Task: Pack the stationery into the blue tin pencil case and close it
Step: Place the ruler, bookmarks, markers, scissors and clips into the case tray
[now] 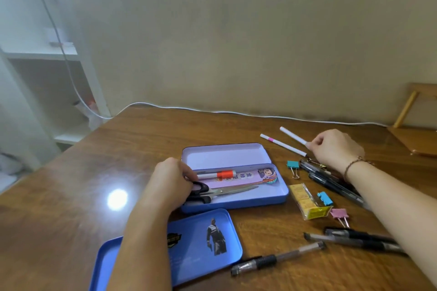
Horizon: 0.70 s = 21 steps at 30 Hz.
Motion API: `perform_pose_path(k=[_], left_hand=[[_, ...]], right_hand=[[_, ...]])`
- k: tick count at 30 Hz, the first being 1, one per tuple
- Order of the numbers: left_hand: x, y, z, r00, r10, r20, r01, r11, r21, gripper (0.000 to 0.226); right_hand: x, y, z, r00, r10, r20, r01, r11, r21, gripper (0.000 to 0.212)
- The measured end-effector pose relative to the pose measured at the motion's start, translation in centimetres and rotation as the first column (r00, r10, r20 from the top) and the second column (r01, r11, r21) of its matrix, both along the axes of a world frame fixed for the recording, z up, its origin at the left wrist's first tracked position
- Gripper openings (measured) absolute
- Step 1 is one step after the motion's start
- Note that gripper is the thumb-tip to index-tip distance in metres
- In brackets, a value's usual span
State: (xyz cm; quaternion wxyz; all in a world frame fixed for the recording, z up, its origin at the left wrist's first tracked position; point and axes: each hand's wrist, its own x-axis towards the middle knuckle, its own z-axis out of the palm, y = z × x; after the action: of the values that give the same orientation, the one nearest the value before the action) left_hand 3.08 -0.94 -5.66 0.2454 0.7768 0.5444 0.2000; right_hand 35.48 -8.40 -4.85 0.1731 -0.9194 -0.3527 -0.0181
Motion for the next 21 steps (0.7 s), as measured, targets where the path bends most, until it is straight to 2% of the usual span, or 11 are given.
perform_pose_path(k=[2, 4, 5, 7, 9, 14, 17, 19, 21], left_hand=[[0.0, 0.1, 0.0, 1.000, -0.002, 0.007, 0.002, 1.000, -0.003, 0.010], [-0.1, 0.2, -0.1, 1.000, -0.007, -0.002, 0.007, 1.000, 0.000, 0.018], [-0.1, 0.3, -0.2, 1.000, -0.004, -0.009, 0.004, 1.000, 0.005, 0.022], [-0.3, 0.4, -0.2, 1.000, 0.009, -0.009, -0.009, 1.000, 0.020, 0.023], [-0.2, 0.4, -0.3, 1.000, 0.005, 0.003, -0.005, 0.999, 0.042, 0.021], [0.0, 0.2, -0.4, 0.999, -0.032, 0.016, 0.031, 0.997, 0.064, 0.012], [0.0, 0.2, -0.3, 0.998, -0.045, 0.043, 0.043, 0.998, 0.046, 0.012], [0.0, 0.2, -0.2, 0.998, -0.047, 0.048, 0.045, 0.998, 0.038, 0.013], [-0.1, 0.2, -0.2, 0.997, -0.069, 0.032, 0.068, 0.997, 0.034, 0.013]], right_hand=[[-1.5, -0.3, 0.6, 0.983, 0.130, 0.127, -0.148, 0.978, 0.146, 0.020], [-3.9, -0.6, 1.1, 0.886, 0.433, 0.165, -0.462, 0.856, 0.231, 0.012], [-5.3, -0.7, 1.1, 0.801, 0.574, 0.169, -0.598, 0.778, 0.193, 0.010], [-7.7, -0.7, 0.3, 0.673, 0.717, 0.180, -0.730, 0.683, 0.012, 0.012], [-9.0, -0.6, -0.7, 0.629, 0.741, 0.235, -0.750, 0.658, -0.066, 0.018], [-10.2, 0.5, -1.3, 0.672, 0.701, 0.237, -0.716, 0.697, -0.031, 0.021], [-11.1, 0.8, -1.0, 0.664, 0.708, 0.241, -0.719, 0.693, -0.056, 0.020], [-10.9, 0.7, -0.4, 0.668, 0.718, 0.196, -0.718, 0.691, -0.081, 0.022], [-9.3, 1.0, 0.5, 0.731, 0.676, 0.095, -0.682, 0.730, 0.051, 0.018]])
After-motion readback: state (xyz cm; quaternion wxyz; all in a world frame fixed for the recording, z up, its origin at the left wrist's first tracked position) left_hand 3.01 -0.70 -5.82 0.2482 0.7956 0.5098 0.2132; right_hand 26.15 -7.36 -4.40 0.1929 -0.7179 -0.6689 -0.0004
